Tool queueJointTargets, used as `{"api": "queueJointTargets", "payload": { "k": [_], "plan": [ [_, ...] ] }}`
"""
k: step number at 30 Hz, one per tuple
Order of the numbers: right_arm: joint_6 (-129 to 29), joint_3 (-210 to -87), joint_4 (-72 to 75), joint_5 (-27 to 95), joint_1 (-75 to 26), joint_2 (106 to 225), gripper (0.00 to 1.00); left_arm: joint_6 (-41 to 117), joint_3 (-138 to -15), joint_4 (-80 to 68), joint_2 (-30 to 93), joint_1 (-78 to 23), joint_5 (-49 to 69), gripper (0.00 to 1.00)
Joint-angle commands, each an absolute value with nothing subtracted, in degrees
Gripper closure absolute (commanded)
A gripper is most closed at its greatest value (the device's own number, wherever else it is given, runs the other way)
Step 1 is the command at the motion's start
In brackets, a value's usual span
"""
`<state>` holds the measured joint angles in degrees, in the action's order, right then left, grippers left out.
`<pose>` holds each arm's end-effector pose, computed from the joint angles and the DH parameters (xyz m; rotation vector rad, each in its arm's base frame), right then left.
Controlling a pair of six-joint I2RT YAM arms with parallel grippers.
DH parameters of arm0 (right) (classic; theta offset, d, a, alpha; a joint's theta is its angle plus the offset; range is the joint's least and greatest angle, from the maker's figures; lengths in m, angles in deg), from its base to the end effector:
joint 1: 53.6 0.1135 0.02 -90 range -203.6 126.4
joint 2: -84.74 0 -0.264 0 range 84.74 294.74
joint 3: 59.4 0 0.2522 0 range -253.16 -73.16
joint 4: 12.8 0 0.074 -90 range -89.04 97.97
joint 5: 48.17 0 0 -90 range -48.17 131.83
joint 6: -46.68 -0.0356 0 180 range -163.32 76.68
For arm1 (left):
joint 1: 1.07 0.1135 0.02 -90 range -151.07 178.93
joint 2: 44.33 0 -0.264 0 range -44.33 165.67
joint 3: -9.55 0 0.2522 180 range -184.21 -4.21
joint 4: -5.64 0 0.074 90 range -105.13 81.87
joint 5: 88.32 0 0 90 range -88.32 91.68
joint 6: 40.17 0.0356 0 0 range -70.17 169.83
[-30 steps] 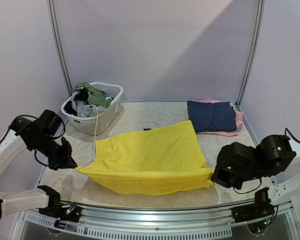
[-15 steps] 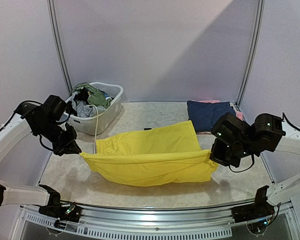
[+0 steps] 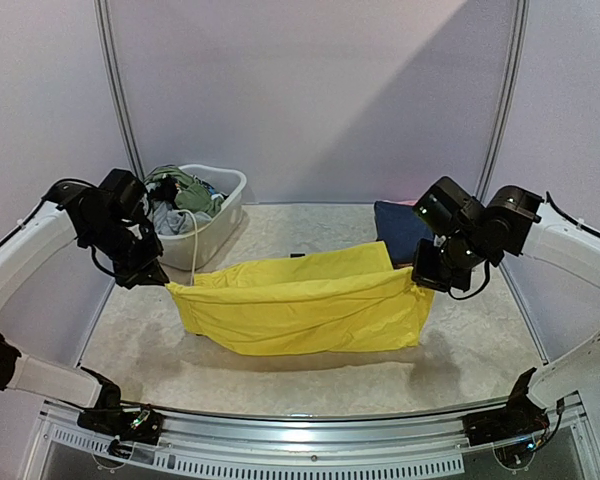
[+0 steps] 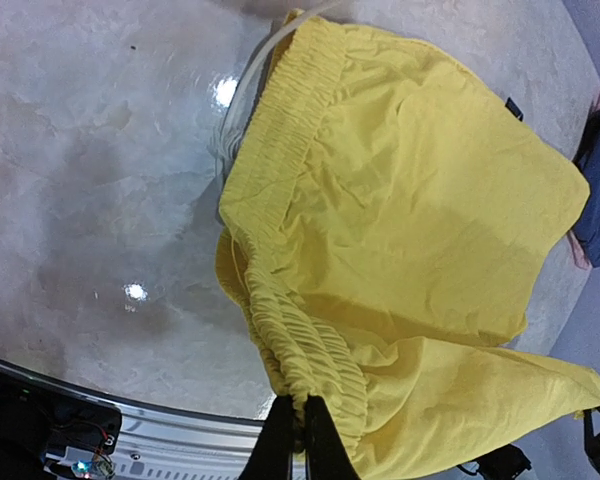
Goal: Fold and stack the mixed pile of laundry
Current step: Fold the flattened shorts at the center of the board.
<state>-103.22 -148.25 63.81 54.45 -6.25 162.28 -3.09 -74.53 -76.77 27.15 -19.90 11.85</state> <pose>0.1790 0.1829 0.3220 0.3596 2.6727 0.2985 0.2061 -0.0769 0.3165 -0.8104 2.8008 -0.5144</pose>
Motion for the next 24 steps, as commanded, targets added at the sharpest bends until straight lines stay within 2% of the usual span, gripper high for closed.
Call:
{"api": "queueJointTargets", "payload": {
  "k": [1,18,24],
  "plan": [
    [-96.2,-153.1,65.3,53.1,-8.6,165.8,1.00,-1.3,-77.5,-75.4,30.2,-19.2,9.7,1.00],
    [-85.4,-165.4,63.1,49.6,-19.6,182.2,1.00,0.2,-84.2,-71.5,42.1,-15.5,3.8,1.00],
    [-80.7,-172.4,63.4,48.1,-20.7,191.2,1.00,0.3,-86.0,-68.2,48.4,-14.8,3.9,1.00]
  ]
}}
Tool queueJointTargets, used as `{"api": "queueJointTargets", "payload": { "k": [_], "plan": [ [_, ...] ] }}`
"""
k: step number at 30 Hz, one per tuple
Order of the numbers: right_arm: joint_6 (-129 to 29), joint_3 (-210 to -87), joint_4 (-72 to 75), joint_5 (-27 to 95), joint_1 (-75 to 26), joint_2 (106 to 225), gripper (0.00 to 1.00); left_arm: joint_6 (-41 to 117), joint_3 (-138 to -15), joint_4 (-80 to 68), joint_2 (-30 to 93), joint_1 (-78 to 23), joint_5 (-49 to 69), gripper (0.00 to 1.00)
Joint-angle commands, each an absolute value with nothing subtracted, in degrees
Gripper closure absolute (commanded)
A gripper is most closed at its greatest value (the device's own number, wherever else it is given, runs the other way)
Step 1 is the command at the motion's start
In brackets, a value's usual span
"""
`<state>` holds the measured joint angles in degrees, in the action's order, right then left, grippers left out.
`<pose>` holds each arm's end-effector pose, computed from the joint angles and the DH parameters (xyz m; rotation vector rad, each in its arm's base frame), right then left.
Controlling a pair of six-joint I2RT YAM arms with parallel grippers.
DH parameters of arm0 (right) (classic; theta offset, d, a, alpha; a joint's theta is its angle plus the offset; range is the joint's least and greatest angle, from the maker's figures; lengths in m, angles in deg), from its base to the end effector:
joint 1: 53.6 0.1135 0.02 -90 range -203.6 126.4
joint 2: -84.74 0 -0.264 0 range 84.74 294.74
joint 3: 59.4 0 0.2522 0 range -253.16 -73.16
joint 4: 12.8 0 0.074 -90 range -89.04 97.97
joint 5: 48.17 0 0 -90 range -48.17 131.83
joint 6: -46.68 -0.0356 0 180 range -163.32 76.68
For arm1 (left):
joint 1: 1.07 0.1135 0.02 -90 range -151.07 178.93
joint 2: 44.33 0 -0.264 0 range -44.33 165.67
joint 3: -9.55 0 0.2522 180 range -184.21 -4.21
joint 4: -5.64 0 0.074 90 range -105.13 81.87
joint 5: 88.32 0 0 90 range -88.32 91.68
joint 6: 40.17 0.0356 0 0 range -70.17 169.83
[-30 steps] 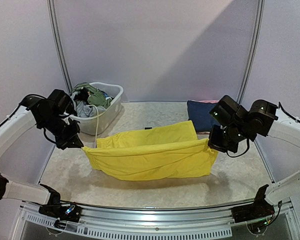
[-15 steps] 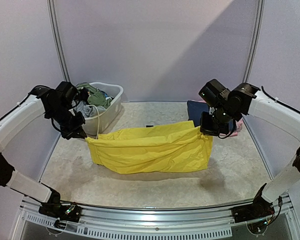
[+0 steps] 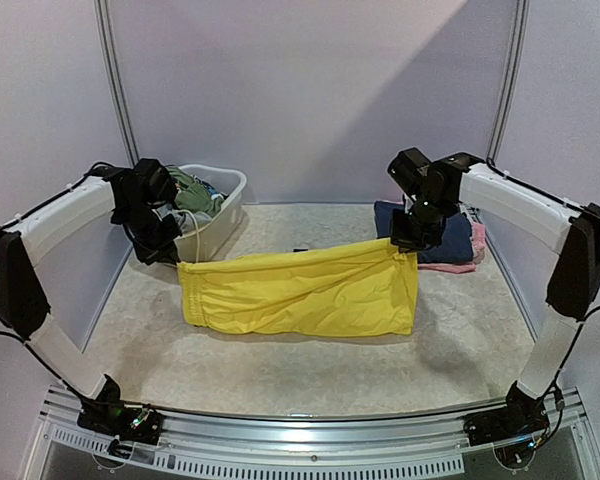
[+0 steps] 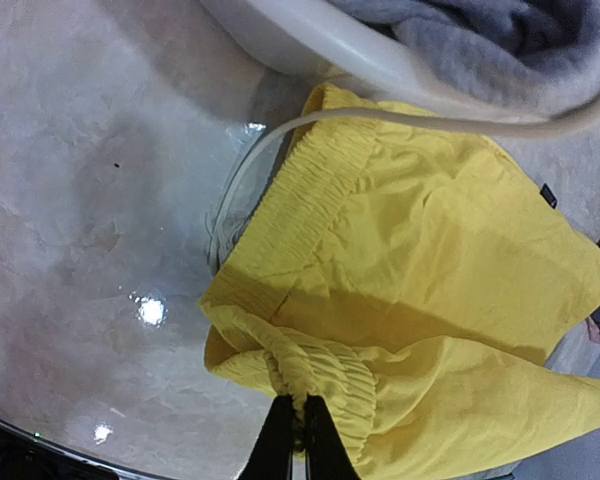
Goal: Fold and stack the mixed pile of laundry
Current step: Fold the flattened shorts at the center of the board.
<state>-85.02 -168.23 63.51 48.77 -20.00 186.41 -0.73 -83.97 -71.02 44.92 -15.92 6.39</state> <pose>0.3044 0.1970 0.3013 0.2269 2.7659 0.1786 0.2904 -0.0800 0.2919 -0.8738 2.7730 -0.3439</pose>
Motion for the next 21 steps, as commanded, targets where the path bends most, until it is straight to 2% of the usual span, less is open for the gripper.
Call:
{"api": "queueJointTargets", "payload": {
  "k": [1,10,16,19,21],
  "plan": [
    [-80.2,-173.5,63.5,48.1,-20.8,192.2,1.00,0.3,-86.3,-67.9,49.2,-14.7,3.7,1.00],
    [-79.3,-178.7,64.2,48.6,-23.1,200.2,1.00,-0.1,-88.8,-63.9,54.6,-14.5,2.8,1.00],
    [-81.1,-178.0,65.0,48.1,-24.4,202.9,1.00,-0.1,-89.7,-60.9,56.4,-14.5,4.8,0.99],
    [-81.8,-178.7,64.6,47.1,-24.9,204.4,1.00,0.3,-90.5,-59.9,54.7,-14.9,4.6,0.73],
    [-82.5,-179.7,64.9,47.1,-25.1,205.2,0.94,0.0,-90.3,-58.8,52.3,-14.9,4.4,0.41]
  ]
}}
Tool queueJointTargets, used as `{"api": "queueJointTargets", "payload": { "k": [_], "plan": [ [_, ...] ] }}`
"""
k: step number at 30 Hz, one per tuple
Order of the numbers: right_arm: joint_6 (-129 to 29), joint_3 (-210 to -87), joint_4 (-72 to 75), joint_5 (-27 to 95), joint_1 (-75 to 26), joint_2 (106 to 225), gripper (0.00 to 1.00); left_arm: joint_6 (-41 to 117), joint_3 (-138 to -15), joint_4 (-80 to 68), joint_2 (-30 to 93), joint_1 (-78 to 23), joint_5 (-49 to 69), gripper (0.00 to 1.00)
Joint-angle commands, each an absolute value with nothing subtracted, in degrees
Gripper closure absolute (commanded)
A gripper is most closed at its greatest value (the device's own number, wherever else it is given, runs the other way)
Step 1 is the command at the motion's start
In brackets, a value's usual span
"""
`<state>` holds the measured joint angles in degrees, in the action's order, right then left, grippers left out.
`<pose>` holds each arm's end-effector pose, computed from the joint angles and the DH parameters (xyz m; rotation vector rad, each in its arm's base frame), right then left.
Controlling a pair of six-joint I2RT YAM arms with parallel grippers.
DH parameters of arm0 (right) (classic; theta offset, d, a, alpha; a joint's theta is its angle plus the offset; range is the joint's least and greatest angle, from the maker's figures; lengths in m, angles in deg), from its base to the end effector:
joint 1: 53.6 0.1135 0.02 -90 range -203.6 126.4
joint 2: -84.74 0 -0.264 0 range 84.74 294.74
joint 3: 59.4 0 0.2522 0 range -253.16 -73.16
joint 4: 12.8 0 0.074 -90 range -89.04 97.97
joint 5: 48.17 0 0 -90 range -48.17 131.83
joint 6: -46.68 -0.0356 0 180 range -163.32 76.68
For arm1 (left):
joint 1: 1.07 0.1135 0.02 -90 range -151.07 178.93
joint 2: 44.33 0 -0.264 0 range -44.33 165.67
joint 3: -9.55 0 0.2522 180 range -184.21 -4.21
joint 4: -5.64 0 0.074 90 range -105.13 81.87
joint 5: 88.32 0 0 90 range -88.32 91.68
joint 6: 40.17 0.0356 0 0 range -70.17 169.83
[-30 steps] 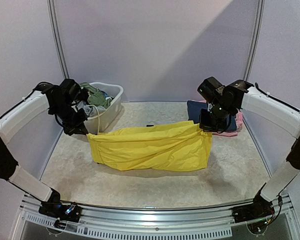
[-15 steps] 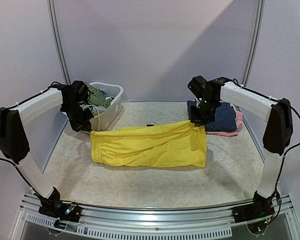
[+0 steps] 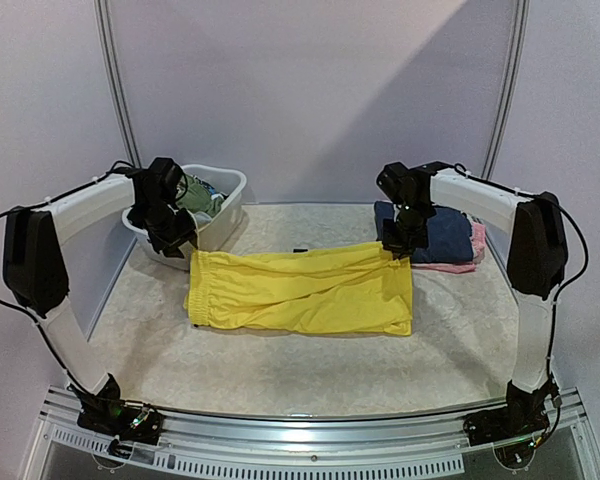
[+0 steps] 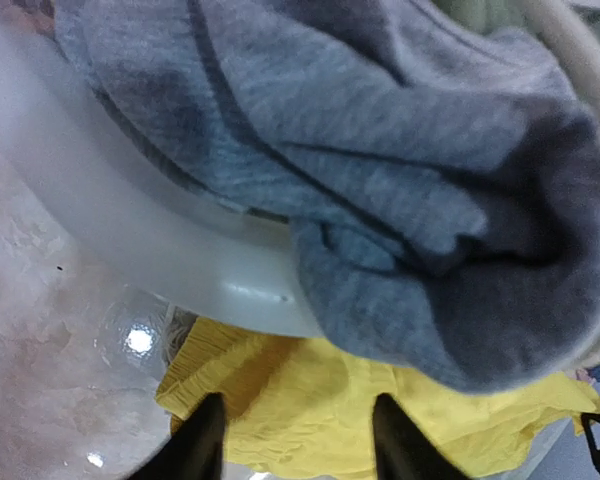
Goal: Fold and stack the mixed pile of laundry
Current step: Fold the flattened shorts at the center of the board.
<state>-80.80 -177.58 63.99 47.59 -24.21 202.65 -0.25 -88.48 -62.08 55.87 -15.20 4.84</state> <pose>0.3688 0.2036 0.2416 0.2210 2.8811 0.0668 0.3452 -0.0889 0.2609 -0.8676 2.7193 -0.3357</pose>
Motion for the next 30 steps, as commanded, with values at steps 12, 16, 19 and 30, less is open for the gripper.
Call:
{"api": "queueJointTargets", "payload": {
  "k": [12,16,19,30],
  "plan": [
    [-84.5,-187.9,67.4,46.3,-27.3,203.6,0.34,4.2,-90.8,-64.9,41.0,-17.8,2.7,0.33],
    [-82.3,-183.9,62.4,38.7,-25.6,197.7,0.49,11.1,-86.1,-63.3,38.0,-20.8,5.8,0.49],
    [-81.1,-177.1,57.9,36.4,-21.5,193.3,0.60,14.4,-80.9,-61.5,37.1,-23.3,8.3,0.59],
    [-90.2,-157.9,41.9,35.0,-11.9,192.1,0.77,17.3,-76.1,-54.3,47.0,-27.8,12.2,0.66]
  ]
}}
